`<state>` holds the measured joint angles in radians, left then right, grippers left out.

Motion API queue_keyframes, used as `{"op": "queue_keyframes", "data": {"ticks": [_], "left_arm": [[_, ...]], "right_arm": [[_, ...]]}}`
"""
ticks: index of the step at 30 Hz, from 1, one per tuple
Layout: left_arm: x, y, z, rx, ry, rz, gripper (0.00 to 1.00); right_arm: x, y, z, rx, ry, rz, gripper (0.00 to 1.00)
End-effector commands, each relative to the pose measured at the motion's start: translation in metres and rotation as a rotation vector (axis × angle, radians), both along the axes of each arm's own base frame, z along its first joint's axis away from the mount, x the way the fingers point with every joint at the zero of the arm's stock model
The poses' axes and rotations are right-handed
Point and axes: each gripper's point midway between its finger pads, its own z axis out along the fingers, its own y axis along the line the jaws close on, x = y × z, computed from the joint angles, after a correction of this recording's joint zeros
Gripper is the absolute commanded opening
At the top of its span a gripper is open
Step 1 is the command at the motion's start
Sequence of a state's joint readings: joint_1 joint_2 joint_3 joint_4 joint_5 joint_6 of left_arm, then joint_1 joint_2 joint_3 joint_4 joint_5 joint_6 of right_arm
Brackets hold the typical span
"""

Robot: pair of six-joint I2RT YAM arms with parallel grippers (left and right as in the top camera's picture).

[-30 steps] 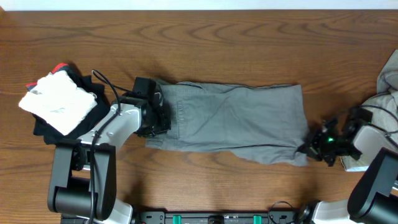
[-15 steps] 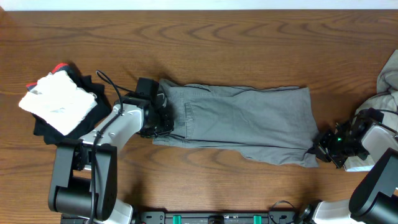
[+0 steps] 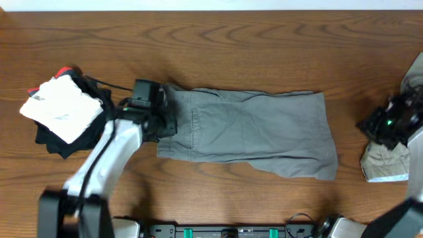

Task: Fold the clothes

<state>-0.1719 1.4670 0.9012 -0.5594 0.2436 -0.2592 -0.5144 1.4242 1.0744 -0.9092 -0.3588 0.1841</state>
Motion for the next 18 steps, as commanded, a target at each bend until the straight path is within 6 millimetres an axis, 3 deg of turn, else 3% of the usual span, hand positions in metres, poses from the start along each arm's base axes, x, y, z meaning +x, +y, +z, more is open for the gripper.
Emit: {"op": "queue_keyframes", "data": {"ticks": [1, 4, 8, 13, 18], "left_arm": [[0.017, 0.005, 0.04, 0.009, -0.157, 0.016, 0.4], [0.029, 0.0, 0.054, -0.015, -0.23, 0.01, 0.34], [0.037, -0.013, 0.05, -0.076, -0.239, -0.021, 0.31], [0.057, -0.021, 0.032, -0.096, -0.25, -0.045, 0.26], [0.076, -0.046, 0.017, -0.164, -0.281, -0.11, 0.24]], "right_arm": [[0.015, 0.041, 0.031, 0.002, -0.117, 0.168, 0.17], [0.019, 0.077, 0.035, -0.014, -0.136, 0.314, 0.18], [0.026, 0.123, 0.032, -0.015, -0.153, 0.472, 0.17], [0.042, 0.162, 0.018, -0.065, -0.165, 0.603, 0.15], [0.062, 0.187, -0.01, -0.079, -0.156, 0.673, 0.14]]}}
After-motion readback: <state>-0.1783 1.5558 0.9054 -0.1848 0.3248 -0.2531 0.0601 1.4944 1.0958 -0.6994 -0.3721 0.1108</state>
